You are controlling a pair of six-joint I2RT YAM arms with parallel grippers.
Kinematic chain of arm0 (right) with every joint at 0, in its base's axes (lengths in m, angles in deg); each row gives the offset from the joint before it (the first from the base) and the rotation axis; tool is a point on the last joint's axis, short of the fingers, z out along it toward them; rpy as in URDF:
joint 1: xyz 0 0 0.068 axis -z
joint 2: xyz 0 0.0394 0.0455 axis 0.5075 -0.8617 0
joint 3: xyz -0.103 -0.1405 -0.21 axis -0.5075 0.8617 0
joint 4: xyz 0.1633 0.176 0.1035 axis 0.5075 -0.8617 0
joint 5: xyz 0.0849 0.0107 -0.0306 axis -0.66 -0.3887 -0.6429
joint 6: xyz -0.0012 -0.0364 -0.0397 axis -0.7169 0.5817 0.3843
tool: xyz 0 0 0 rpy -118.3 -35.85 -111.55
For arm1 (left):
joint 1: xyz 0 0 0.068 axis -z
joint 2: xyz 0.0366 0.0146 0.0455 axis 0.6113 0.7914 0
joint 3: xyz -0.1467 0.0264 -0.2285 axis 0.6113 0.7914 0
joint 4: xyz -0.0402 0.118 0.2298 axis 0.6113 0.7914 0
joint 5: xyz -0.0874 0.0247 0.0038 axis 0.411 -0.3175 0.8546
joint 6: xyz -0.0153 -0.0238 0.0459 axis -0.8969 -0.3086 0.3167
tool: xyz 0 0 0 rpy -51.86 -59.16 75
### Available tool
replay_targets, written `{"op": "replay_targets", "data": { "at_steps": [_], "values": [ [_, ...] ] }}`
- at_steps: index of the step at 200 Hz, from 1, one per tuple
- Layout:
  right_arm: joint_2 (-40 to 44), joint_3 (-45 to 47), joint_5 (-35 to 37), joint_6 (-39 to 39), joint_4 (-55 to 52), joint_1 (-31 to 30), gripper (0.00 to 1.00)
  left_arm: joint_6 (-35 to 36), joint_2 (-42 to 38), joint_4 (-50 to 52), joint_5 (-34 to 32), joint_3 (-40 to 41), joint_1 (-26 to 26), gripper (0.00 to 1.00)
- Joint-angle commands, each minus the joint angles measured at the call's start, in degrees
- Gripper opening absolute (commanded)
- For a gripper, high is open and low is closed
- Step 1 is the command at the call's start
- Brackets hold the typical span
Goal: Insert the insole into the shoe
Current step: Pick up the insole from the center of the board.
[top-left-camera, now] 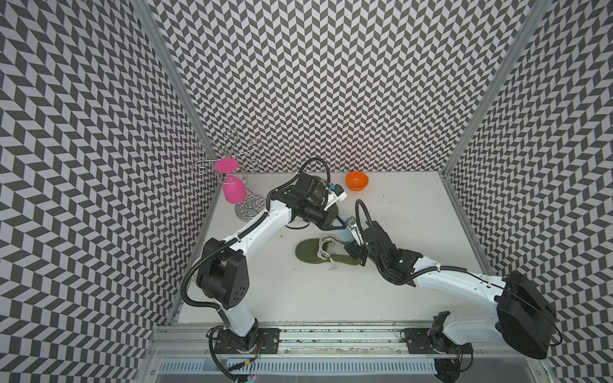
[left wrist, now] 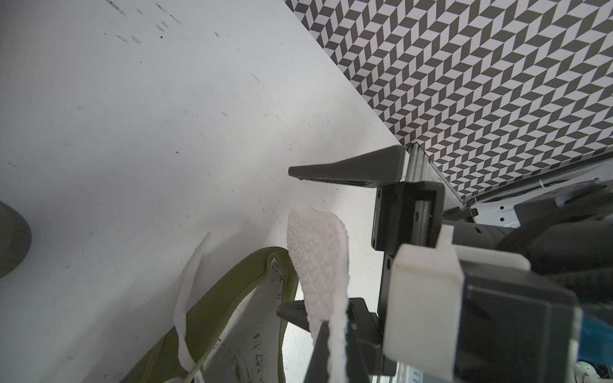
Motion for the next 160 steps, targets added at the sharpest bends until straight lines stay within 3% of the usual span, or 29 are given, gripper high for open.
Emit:
{"op": "replay_targets", "data": {
  "at_steps": [1, 79, 131, 142, 160],
  "values": [
    [2.32, -0.07, -1.55, 0.56, 5.45, 0.55, 0.92, -0.12, -0.75, 1.70, -0.79, -0.87, -0.59, 0.00],
    [4.09, 1.10, -1.95, 0.52, 6.09, 0.53, 0.69, -2.93, -0.10, 0.17, -3.05, -1.74, -1.87, 0.00],
    [5.16, 0.73, -4.07, -1.10, 2.87, 0.56, 0.61, -5.82, 0.05, -2.27, -6.78, -2.22, -1.88, 0.18],
    [5.08, 0.67, -4.61, -1.39, 2.69, 0.57, 0.61, -6.33, 0.14, -2.80, -7.14, -2.57, -1.88, 0.17],
    [4.87, 0.27, -6.17, -1.98, 2.37, 0.53, 0.59, -6.57, 0.06, -4.12, -6.80, -2.56, -1.88, 0.08]
  ]
}}
